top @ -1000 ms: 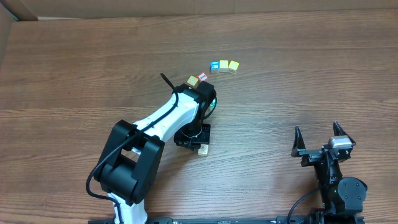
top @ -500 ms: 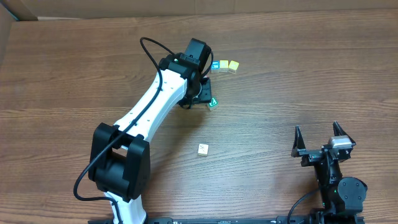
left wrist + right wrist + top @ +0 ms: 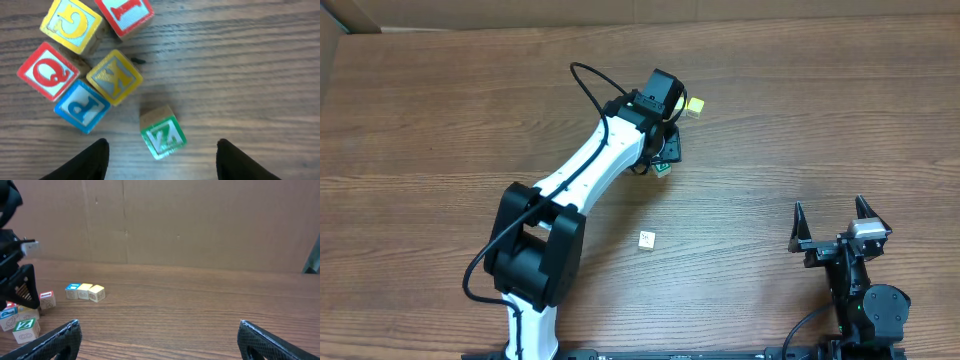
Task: Flip 4 blocks
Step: 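Move the left gripper back to the cluster and grasp the green Z block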
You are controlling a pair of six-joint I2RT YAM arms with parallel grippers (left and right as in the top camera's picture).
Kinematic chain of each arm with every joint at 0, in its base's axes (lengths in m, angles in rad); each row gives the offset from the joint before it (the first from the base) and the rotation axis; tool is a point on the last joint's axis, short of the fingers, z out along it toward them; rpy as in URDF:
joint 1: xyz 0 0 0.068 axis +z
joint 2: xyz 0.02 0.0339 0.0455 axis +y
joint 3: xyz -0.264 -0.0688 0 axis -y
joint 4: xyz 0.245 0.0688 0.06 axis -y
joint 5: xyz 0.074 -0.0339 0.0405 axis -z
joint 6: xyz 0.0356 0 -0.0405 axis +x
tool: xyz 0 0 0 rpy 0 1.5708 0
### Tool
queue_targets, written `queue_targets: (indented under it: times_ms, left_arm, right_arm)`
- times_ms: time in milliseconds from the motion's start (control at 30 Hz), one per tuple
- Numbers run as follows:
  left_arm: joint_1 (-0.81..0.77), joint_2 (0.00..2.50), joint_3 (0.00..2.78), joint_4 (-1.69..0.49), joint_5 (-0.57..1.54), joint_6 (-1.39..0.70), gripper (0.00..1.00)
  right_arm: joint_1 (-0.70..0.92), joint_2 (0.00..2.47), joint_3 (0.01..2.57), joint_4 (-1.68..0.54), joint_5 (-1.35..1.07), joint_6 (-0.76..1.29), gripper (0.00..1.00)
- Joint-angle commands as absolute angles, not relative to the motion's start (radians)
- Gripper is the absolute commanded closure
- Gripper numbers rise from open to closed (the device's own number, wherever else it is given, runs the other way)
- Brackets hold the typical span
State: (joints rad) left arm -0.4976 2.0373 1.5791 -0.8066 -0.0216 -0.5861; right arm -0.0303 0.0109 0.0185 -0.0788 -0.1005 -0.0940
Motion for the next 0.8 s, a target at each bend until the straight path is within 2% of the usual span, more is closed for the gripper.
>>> queue_targets:
  times_ms: [0, 267, 567, 767]
  left_arm:
    - [-0.5, 2.076, 1.59, -0.801, -0.059, -0.611, 0.42]
    - [-0.52, 2.162, 1.59, -0.754, -0.032, -0.622, 0.41]
    - [-0.521, 2.169, 1.59, -0.745, -0.033, -0.625, 0.6]
    - [-0.519, 2.157, 1.594, -0.786, -0.034, -0.608, 0.64]
  right_arm:
    - [-0.023, 0.003, 0.008, -0.074, -0.106, -0.098, 0.0]
    - [-0.023, 0.003, 0.008, -0.074, -0.107, -0.098, 0.0]
    - [-0.023, 0.003, 0.008, -0.074, -0.107, -0.098, 0.0]
    - [-0.023, 0.003, 0.008, -0.074, -0.107, -0.098, 0.0]
